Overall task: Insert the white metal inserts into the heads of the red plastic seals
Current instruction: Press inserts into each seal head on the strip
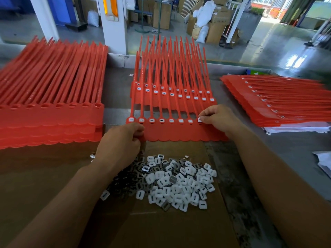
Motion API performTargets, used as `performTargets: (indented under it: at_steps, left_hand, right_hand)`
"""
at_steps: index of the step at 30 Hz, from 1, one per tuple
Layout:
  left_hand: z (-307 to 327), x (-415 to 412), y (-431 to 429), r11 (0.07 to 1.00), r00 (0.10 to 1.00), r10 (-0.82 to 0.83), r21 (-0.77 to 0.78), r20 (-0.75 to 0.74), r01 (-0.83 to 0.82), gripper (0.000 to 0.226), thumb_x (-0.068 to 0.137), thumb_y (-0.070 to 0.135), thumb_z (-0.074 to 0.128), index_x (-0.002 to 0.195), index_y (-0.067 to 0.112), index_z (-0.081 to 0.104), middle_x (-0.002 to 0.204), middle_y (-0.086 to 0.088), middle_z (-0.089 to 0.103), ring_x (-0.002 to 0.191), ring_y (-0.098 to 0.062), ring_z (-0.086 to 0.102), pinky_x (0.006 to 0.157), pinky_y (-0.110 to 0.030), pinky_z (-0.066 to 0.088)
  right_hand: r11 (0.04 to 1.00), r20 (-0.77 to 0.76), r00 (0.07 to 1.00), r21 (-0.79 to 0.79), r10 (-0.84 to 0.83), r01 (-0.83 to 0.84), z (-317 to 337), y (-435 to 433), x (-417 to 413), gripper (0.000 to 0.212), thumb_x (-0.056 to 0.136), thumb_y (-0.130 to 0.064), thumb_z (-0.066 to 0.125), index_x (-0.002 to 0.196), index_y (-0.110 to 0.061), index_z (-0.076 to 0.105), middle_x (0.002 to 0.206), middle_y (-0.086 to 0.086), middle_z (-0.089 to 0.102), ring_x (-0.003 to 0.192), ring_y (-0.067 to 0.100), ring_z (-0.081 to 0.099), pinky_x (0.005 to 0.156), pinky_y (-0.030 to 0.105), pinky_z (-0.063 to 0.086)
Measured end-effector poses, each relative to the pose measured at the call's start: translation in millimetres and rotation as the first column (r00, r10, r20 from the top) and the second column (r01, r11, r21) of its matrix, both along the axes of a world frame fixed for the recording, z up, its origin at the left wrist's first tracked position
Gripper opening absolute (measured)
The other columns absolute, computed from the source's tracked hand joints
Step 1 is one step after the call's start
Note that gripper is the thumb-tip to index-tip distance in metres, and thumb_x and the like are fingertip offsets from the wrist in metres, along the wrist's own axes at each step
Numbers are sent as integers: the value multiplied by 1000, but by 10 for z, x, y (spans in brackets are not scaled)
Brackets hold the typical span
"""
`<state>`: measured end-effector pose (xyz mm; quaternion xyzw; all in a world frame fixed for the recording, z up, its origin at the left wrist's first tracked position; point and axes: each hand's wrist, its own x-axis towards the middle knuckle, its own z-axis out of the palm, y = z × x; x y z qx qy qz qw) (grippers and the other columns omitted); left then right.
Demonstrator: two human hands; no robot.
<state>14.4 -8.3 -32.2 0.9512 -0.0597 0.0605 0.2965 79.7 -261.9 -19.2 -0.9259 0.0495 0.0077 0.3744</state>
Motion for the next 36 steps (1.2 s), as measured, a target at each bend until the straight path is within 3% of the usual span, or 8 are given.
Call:
performTargets:
  at_steps: [10, 17, 23, 25, 28, 36]
  left_hand:
    - [-5, 0, -2, 1000, 1000, -1, 8, 7, 1, 43, 83, 1, 47, 120, 20, 59, 115, 5, 65, 104, -13, 57, 88, -24, 40]
    - [-15, 0, -2, 1000, 1000, 0, 4, 7, 0, 43, 84, 1, 48, 120, 20, 59, 115, 6, 64, 106, -12, 57, 89, -23, 40]
    - [-20, 8, -3, 1000, 1000, 2, 8, 12, -2, 43, 84, 1, 48, 121, 21, 58, 116, 6, 64, 106, -11, 56, 86, -20, 36]
    - [-18, 5, -2, 1000, 1000, 0, 6, 11, 0, 43, 84, 1, 48, 120, 20, 58, 116, 5, 64, 106, -12, 56, 86, -20, 37]
    - [-14, -3, -4, 1000, 1000, -1, 8, 8, 1, 43, 84, 1, 48, 120, 21, 58, 116, 6, 64, 105, -12, 56, 86, -22, 38]
    - [-13, -19, 2, 1000, 1000, 2, 2, -1, -2, 40, 84, 2, 48, 117, 22, 60, 112, 4, 66, 102, -15, 58, 85, -24, 41]
  right_hand:
    - [995, 41, 999, -95, 21, -17, -37, 24, 39, 26, 80, -11, 69, 65, -28, 58, 74, -13, 56, 73, 1, 49, 59, 18, 36]
    - [993, 8, 995, -61, -102, 102, -25, 59, 139, 30, 71, -3, 76, 62, -24, 56, 69, -8, 55, 83, 14, 55, 77, 25, 42]
    - [990, -103, 987, -91, -121, 112, 78, 83, 211, 20, 67, -3, 79, 74, -16, 64, 100, 8, 67, 103, 20, 57, 97, 36, 44]
    - [988, -130, 985, -114, -114, 100, 91, 81, 241, 22, 67, -3, 78, 84, -13, 68, 95, 5, 66, 100, 20, 57, 93, 34, 47]
    - [993, -178, 978, -59, -108, 99, 111, 74, 262, 22, 70, 0, 71, 69, -19, 59, 78, 1, 56, 84, 18, 52, 66, 22, 45]
    - [984, -176, 979, -164, -101, 72, 115, 91, 294, 27, 72, -3, 70, 65, -19, 49, 88, 8, 54, 83, 19, 49, 84, 31, 47]
